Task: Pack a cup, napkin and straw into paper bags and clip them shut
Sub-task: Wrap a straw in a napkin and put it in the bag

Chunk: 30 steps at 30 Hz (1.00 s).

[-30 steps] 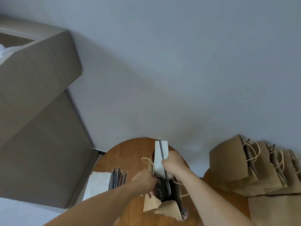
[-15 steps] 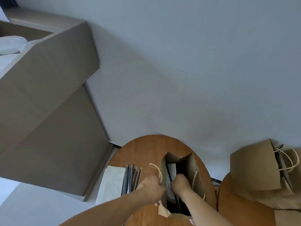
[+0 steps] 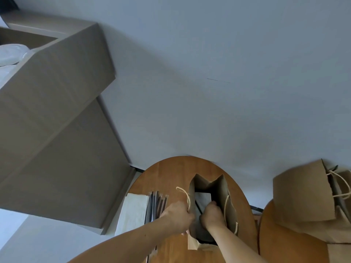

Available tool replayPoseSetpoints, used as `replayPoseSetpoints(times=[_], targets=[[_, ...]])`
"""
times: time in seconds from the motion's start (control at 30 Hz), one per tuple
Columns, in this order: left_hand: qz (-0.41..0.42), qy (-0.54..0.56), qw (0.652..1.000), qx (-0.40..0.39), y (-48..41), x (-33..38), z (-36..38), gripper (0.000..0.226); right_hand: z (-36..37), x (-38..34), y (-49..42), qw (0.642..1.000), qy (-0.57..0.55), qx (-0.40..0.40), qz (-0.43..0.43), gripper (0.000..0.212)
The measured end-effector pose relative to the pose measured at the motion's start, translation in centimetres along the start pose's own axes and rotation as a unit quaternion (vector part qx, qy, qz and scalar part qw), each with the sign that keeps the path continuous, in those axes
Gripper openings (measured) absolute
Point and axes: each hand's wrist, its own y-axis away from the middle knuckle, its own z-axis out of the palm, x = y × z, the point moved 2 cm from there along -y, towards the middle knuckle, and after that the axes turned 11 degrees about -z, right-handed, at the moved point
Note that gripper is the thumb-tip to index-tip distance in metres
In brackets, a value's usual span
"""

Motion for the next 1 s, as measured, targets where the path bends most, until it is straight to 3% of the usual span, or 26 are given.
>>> replayPoseSetpoints(times=[0.13, 0.27, 0.37, 0.43, 0.5, 0.57, 0.7, 0.83, 1.0], targets=[[0.021, -0.010, 1.000, 0.006, 0.0, 0.6, 0.0, 0.026, -1.7, -1.6, 1.0, 0.998, -0.026, -0.023, -0.059, 0.026], [0.038, -0.008, 0.999, 0.028, -0.3, 1.2, 0.4, 0.020, -6.2, -3.6, 2.2, 0.985, -0.160, -0.007, -0.066, 0.037], [0.047, 0.004, 0.999, 0.022, -0.3, 1.4, 0.5, 0.031, -11.1, -4.1, 3.8, 0.969, -0.185, 0.096, -0.132, 0.049], [0.054, 0.014, 0.998, 0.011, -0.1, 1.5, 0.7, 0.042, -13.7, -3.2, 4.9, 0.951, -0.168, 0.197, -0.169, 0.037], [0.063, 0.030, 0.998, -0.007, 0.2, 1.4, 0.9, 0.055, -14.6, -1.3, 5.0, 0.942, -0.178, 0.239, -0.157, 0.029], [0.074, 0.044, 0.996, -0.034, 0.4, 1.4, 1.2, 0.072, -14.0, 0.8, 4.6, 0.955, -0.195, 0.195, -0.106, 0.033], [0.078, 0.034, 0.993, -0.076, 0.5, 2.0, 2.5, 0.092, -10.3, 2.7, 4.4, 0.981, -0.185, 0.030, -0.052, 0.057], [0.079, 0.041, 0.994, -0.064, 0.7, 3.2, 4.0, 0.068, -8.4, 1.4, 4.5, 0.957, -0.277, -0.039, -0.079, 0.064], [0.038, -0.001, 0.999, 0.025, 0.7, 4.7, 5.3, 0.040, -8.0, 1.2, 3.8, 0.953, -0.277, -0.012, -0.123, 0.038]])
